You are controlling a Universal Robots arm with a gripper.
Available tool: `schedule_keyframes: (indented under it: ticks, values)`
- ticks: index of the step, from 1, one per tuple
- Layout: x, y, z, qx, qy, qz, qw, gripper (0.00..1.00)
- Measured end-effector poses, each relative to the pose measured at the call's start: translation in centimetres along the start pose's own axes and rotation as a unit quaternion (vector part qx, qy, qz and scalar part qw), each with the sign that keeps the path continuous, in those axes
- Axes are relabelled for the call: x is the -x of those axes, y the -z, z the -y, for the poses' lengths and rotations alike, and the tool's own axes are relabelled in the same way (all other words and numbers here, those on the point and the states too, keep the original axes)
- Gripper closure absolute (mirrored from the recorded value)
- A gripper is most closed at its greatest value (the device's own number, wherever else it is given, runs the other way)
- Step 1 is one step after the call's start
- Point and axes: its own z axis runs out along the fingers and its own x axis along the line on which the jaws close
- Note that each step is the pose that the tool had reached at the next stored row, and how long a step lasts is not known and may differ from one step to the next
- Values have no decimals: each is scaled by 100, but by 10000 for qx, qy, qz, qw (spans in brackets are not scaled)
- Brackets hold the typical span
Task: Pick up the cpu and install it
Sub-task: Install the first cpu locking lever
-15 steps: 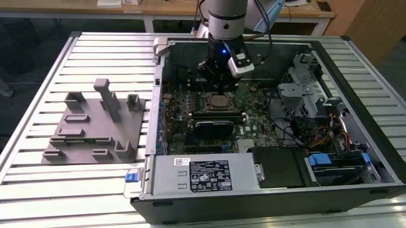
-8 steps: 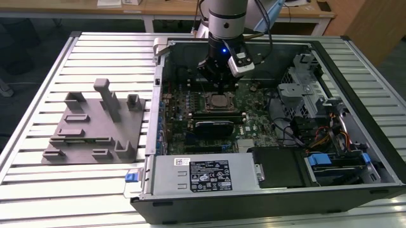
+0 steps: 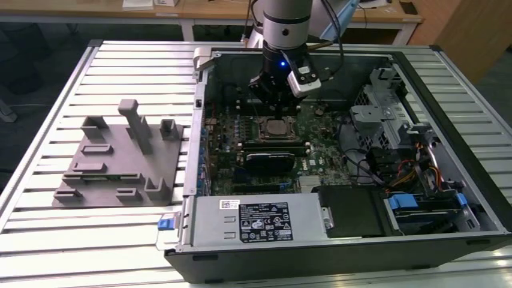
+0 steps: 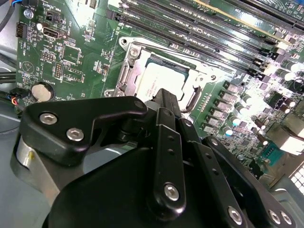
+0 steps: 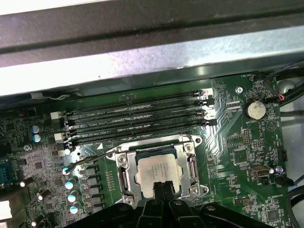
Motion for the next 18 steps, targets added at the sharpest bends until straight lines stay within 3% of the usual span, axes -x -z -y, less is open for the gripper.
schedule_keyframes:
  ticks: [4, 7, 18]
  values:
    - [-3, 0, 1, 0, 0, 0, 10000, 89]
    - [-49, 3, 10, 0, 0, 0, 10000, 89]
    - [-401, 19, 74, 2, 0, 2, 10000, 89]
